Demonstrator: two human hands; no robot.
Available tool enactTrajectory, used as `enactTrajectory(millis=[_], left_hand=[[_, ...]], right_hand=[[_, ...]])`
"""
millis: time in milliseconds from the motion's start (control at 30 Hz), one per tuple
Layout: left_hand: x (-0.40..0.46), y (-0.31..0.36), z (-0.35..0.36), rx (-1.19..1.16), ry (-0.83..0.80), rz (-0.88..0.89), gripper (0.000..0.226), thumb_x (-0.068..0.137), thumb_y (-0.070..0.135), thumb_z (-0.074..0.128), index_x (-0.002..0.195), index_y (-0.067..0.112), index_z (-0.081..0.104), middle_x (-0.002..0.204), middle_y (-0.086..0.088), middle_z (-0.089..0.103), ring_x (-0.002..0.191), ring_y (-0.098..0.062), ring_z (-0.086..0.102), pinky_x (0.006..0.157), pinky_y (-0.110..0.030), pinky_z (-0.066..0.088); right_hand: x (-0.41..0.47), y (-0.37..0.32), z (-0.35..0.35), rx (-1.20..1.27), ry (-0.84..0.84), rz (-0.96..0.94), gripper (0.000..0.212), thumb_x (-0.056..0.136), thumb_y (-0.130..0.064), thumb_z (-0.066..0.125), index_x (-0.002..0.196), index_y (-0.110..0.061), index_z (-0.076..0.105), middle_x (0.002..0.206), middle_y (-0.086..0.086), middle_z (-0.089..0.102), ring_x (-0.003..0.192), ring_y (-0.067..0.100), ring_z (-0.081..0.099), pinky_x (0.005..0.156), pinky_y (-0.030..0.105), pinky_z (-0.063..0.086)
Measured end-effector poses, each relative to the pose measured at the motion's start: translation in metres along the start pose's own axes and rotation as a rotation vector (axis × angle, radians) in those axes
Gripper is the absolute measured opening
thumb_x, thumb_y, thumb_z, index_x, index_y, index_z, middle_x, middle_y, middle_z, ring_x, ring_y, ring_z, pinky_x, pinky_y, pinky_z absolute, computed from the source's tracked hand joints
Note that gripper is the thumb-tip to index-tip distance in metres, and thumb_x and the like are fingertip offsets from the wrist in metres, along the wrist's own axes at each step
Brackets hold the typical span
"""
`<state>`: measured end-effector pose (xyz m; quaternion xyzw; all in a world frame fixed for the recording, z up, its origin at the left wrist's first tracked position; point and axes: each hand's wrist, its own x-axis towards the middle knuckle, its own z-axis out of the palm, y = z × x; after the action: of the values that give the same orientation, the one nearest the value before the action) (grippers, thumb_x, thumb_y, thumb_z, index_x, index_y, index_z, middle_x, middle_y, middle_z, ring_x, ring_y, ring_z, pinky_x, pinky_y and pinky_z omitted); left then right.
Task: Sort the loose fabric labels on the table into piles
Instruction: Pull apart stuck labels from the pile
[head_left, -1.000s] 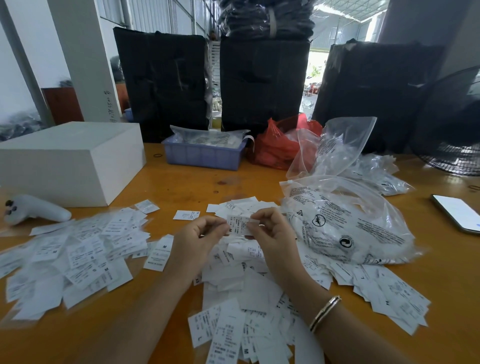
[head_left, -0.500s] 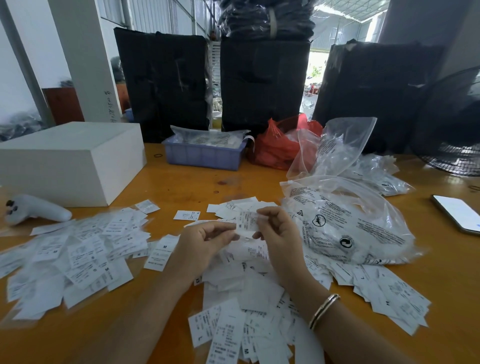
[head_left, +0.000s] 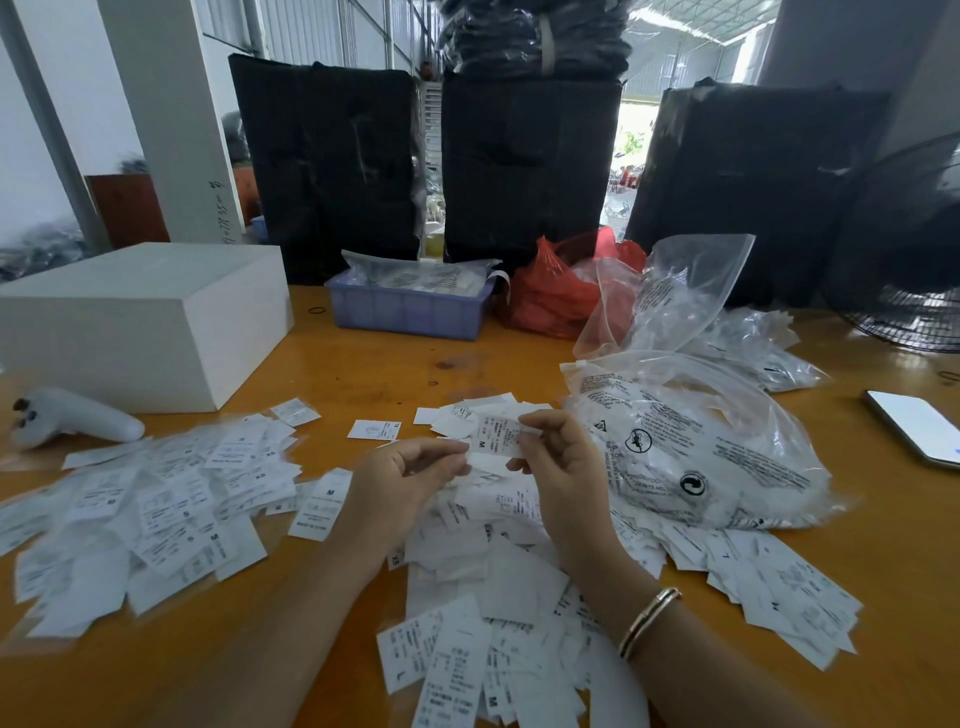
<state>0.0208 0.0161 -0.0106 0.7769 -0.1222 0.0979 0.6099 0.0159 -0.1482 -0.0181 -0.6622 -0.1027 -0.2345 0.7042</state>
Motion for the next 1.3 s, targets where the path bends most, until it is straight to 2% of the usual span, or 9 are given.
enactTrajectory(millis=[100, 233, 367, 667, 767, 900, 1100, 1200, 1300], left_hand=[[0.0001, -0.0012, 0.0005, 0.011, -0.004, -0.003, 0.013, 0.08, 0.026, 0.07, 0.083, 0.038, 0.067, 0.077, 0.022, 0.072, 0.08, 0.007, 0.065, 0.069, -0.011, 0.046], [0.0004, -0.0019, 0.0, 0.011, -0.003, 0.009, 0.013, 0.08, 0.024, 0.071, 0.08, 0.038, 0.068, 0.077, 0.023, 0.071, 0.078, 0.009, 0.064, 0.061, -0.003, 0.045], [0.0009, -0.0022, -0.0004, 0.011, 0.011, 0.007, 0.014, 0.078, 0.024, 0.073, 0.078, 0.038, 0.069, 0.077, 0.028, 0.069, 0.076, 0.012, 0.063, 0.06, 0.0, 0.042], [0.0004, -0.0029, 0.0001, 0.038, 0.02, 0.03, 0.014, 0.076, 0.028, 0.074, 0.078, 0.04, 0.068, 0.08, 0.037, 0.065, 0.082, 0.017, 0.058, 0.061, 0.001, 0.041], [0.0, -0.0028, 0.0007, 0.05, 0.018, 0.049, 0.015, 0.078, 0.026, 0.074, 0.08, 0.04, 0.069, 0.081, 0.035, 0.065, 0.082, 0.017, 0.057, 0.061, 0.002, 0.04], [0.0006, -0.0041, 0.0005, 0.037, 0.034, 0.04, 0.015, 0.077, 0.027, 0.075, 0.079, 0.04, 0.067, 0.08, 0.035, 0.066, 0.08, 0.015, 0.06, 0.06, -0.001, 0.043], [0.0006, -0.004, 0.0005, 0.041, 0.043, 0.051, 0.011, 0.077, 0.028, 0.074, 0.08, 0.037, 0.068, 0.079, 0.028, 0.069, 0.077, 0.009, 0.063, 0.06, -0.004, 0.045], [0.0002, -0.0046, -0.0006, 0.042, 0.028, 0.035, 0.008, 0.08, 0.029, 0.071, 0.082, 0.036, 0.069, 0.08, 0.022, 0.071, 0.078, 0.003, 0.066, 0.061, -0.01, 0.049], [-0.0003, -0.002, 0.0001, 0.01, 0.013, 0.012, 0.006, 0.077, 0.035, 0.069, 0.083, 0.034, 0.069, 0.078, 0.021, 0.071, 0.074, 0.004, 0.066, 0.059, -0.01, 0.049]], right_hand=[[0.0008, 0.0002, 0.0006, 0.021, -0.001, -0.006, 0.02, 0.091, 0.004, 0.054, 0.09, -0.015, 0.059, 0.082, 0.002, 0.064, 0.066, 0.007, 0.062, 0.061, 0.02, 0.052], [-0.0001, 0.0013, 0.002, 0.052, -0.031, 0.0, 0.02, 0.091, 0.006, 0.053, 0.089, -0.013, 0.059, 0.084, 0.004, 0.065, 0.069, 0.008, 0.064, 0.062, 0.02, 0.052], [0.0003, 0.0017, 0.0016, 0.067, -0.049, 0.006, 0.02, 0.09, 0.006, 0.054, 0.089, -0.013, 0.059, 0.079, -0.003, 0.068, 0.068, 0.011, 0.064, 0.061, 0.021, 0.052], [0.0004, 0.0041, 0.0021, 0.038, -0.052, 0.01, 0.021, 0.09, 0.006, 0.054, 0.09, -0.015, 0.059, 0.08, -0.004, 0.068, 0.067, 0.012, 0.065, 0.062, 0.024, 0.054], [0.0012, 0.0039, 0.0002, 0.05, -0.018, 0.015, 0.02, 0.091, 0.004, 0.054, 0.09, -0.015, 0.059, 0.079, -0.005, 0.067, 0.068, 0.012, 0.064, 0.062, 0.022, 0.052], [-0.0013, 0.002, 0.0011, -0.013, -0.089, 0.014, 0.023, 0.091, 0.006, 0.053, 0.088, -0.016, 0.058, 0.075, -0.008, 0.067, 0.063, 0.012, 0.063, 0.059, 0.02, 0.05], [-0.0033, -0.0008, 0.0003, -0.18, -0.159, -0.002, 0.028, 0.09, 0.004, 0.053, 0.084, -0.022, 0.059, 0.068, -0.015, 0.064, 0.057, 0.008, 0.059, 0.057, 0.032, 0.05], [-0.0043, -0.0012, 0.0013, -0.197, -0.182, 0.019, 0.03, 0.091, 0.005, 0.052, 0.083, -0.023, 0.06, 0.068, -0.016, 0.063, 0.057, 0.008, 0.057, 0.058, 0.031, 0.049], [-0.0042, -0.0019, -0.0005, -0.185, -0.16, 0.006, 0.032, 0.09, 0.006, 0.052, 0.081, -0.023, 0.061, 0.068, -0.013, 0.062, 0.057, 0.008, 0.056, 0.057, 0.032, 0.049]])
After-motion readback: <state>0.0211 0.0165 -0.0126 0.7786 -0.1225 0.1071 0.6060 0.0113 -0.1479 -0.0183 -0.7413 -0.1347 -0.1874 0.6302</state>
